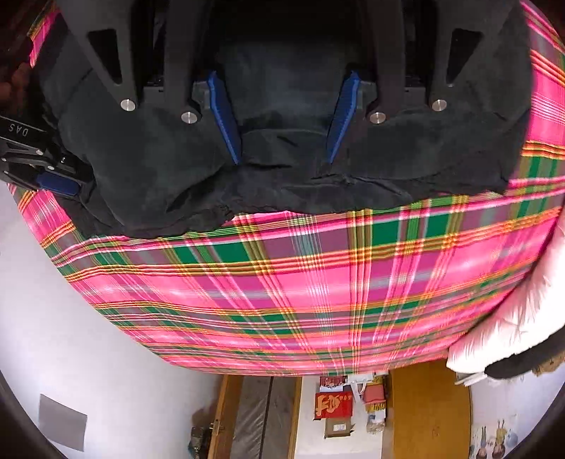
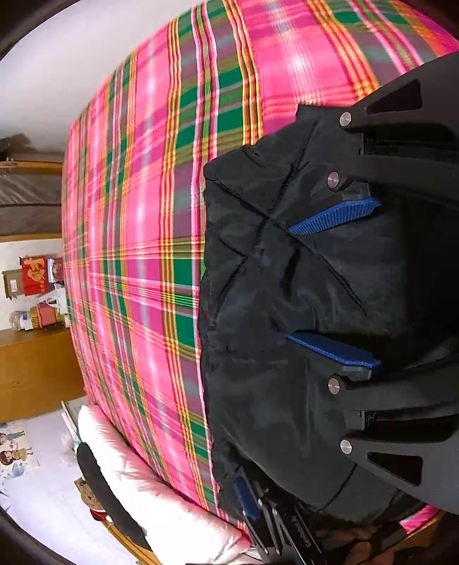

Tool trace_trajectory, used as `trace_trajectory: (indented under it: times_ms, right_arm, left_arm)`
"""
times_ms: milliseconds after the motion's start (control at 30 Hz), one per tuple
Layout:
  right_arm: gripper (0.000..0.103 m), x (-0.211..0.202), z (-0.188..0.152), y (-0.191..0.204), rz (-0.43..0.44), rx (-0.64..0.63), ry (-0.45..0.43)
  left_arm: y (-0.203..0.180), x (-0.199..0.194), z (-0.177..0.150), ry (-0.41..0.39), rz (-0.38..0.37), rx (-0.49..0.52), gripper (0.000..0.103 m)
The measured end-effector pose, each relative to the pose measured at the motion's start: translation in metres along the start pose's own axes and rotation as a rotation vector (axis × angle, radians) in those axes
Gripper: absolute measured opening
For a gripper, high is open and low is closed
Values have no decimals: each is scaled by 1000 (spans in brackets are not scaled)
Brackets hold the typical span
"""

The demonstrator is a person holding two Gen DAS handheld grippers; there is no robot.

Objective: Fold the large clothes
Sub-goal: 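Grasp the folded jacket edge with the left tool while the right tool grasps it too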

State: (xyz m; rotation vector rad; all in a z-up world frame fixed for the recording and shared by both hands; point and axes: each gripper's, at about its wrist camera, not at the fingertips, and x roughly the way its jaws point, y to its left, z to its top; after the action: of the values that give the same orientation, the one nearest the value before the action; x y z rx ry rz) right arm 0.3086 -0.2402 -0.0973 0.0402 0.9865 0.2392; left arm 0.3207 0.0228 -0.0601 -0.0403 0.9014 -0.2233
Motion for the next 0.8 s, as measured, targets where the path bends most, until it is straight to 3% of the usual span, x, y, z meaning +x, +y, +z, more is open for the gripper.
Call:
trace_trajectory:
  times_ms: [533,800]
  right_arm:
    - [61,29,-10,-4,-1,4,-46]
    - [61,31,-12,-5,9,12,-65]
  left_arm:
    - [-11,20,-14,-11,64,27,54]
    - [-9,24,-15,-18,59,23,54]
